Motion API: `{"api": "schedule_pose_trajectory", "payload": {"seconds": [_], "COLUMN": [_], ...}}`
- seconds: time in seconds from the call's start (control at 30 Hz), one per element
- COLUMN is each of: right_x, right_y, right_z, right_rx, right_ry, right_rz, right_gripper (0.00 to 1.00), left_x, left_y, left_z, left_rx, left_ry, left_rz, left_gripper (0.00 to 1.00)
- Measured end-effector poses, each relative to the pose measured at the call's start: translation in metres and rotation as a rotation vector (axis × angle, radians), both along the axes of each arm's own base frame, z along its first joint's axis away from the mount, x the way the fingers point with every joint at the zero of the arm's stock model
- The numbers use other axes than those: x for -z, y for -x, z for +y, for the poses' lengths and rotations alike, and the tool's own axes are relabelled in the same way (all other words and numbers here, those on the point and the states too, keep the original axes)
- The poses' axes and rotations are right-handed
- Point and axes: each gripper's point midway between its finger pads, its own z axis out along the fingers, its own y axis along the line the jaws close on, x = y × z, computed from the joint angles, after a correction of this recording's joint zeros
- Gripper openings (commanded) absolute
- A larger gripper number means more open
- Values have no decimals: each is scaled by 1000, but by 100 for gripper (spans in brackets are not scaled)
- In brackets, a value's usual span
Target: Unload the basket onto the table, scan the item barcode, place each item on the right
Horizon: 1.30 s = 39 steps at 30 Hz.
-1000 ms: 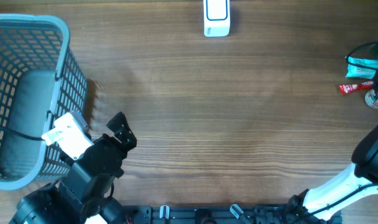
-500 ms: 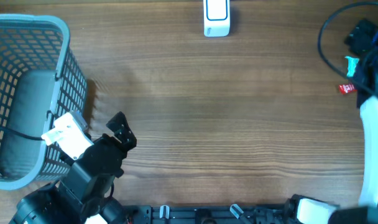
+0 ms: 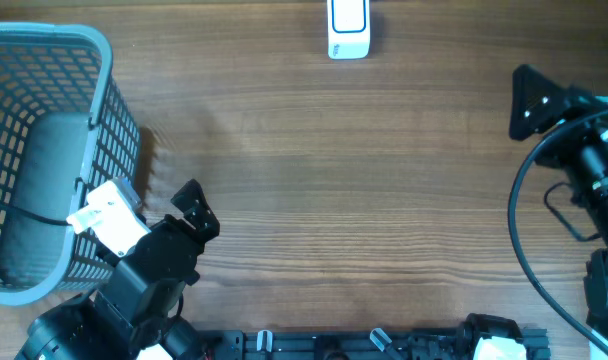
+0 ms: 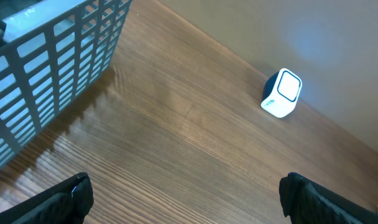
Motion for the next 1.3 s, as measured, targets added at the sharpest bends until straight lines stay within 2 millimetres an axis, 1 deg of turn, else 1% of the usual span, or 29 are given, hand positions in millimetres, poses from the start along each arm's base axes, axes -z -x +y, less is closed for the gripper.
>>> {"api": "schedule_pose_trajectory", "payload": {"seconds": [0.03,0.07,0.13,0.2,0.3,0.4,0.47,0.53,0.67,0.73,0.77,0.87,0.97,1.1,1.17,1.2,1.23,1.3], "right_x": [13,19,32,38,40,41,40,35,23,21,24,39,49,70,84,88,99,110], "right_y": [3,4,6,5,5,12,24,36,65,72,75,78,82,80,76,75,73,71], "right_z": [0,-1,-1,-2,-7,-13,-16,-17,-19,-18,-19,-18,-13,-6,-9,-11,-17,-22], "right_rx": [6,12,22,28,60,97,124,142,180,184,187,190,166,138,161,169,203,235], "right_ry": [-22,-32,-47,-55,-49,-37,-26,-17,6,10,11,15,12,-5,-54,-105,-132,-203], "right_rz": [57,88,142,169,171,145,104,45,-133,-201,-243,-300,-360,-413,-417,-411,-407,-417], "right_gripper": [100,100,100,100,100,100,100,100,100,100,100,100,100,100,100,100,100,100], "left_x": [0,0,0,0,0,0,0,0,0,0,0,0,0,0,0,0,0,0], "left_y": [0,0,0,0,0,0,0,0,0,0,0,0,0,0,0,0,0,0], "left_z": [0,0,0,0,0,0,0,0,0,0,0,0,0,0,0,0,0,0], "left_rx": [0,0,0,0,0,0,0,0,0,0,0,0,0,0,0,0,0,0], "left_ry": [0,0,0,0,0,0,0,1,0,0,0,0,0,0,0,0,0,0], "left_rz": [0,0,0,0,0,0,0,-1,0,0,0,0,0,0,0,0,0,0], "left_gripper": [100,100,100,100,100,100,100,100,100,100,100,100,100,100,100,100,100,100]}}
